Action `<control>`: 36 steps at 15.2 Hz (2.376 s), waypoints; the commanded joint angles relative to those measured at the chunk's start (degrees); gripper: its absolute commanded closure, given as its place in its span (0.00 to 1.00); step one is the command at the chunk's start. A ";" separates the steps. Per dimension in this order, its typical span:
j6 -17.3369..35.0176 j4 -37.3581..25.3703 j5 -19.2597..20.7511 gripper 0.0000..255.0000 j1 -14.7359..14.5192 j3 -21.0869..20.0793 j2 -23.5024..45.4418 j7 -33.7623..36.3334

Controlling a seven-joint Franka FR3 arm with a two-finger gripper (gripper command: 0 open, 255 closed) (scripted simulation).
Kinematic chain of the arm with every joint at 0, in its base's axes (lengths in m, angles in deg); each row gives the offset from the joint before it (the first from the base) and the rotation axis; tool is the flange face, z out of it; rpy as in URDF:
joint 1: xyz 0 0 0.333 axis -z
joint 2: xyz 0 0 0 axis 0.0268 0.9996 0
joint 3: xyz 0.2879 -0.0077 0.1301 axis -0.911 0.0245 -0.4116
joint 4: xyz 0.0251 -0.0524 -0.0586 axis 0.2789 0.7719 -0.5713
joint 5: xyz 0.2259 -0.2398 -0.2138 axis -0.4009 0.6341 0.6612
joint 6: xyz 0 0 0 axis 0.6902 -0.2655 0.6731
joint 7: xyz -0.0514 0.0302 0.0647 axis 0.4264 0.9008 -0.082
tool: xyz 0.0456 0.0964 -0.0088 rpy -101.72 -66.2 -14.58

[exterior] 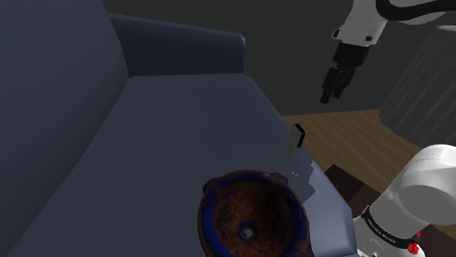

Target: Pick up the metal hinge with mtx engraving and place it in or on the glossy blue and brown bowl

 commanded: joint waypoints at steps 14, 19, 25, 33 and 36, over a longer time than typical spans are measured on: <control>2.00 -4.13 -4.54 0.00 -13.50 -14.66 4.78 -3.42; 5.02 -1.06 -5.13 0.00 -14.62 -16.12 4.63 -3.79; 7.64 1.87 -5.46 0.00 -14.78 -16.47 4.32 -3.88; 7.63 1.86 -5.46 1.00 -14.78 -16.46 4.32 -3.88; 7.63 1.87 -5.47 1.00 -14.79 -16.47 4.31 -3.88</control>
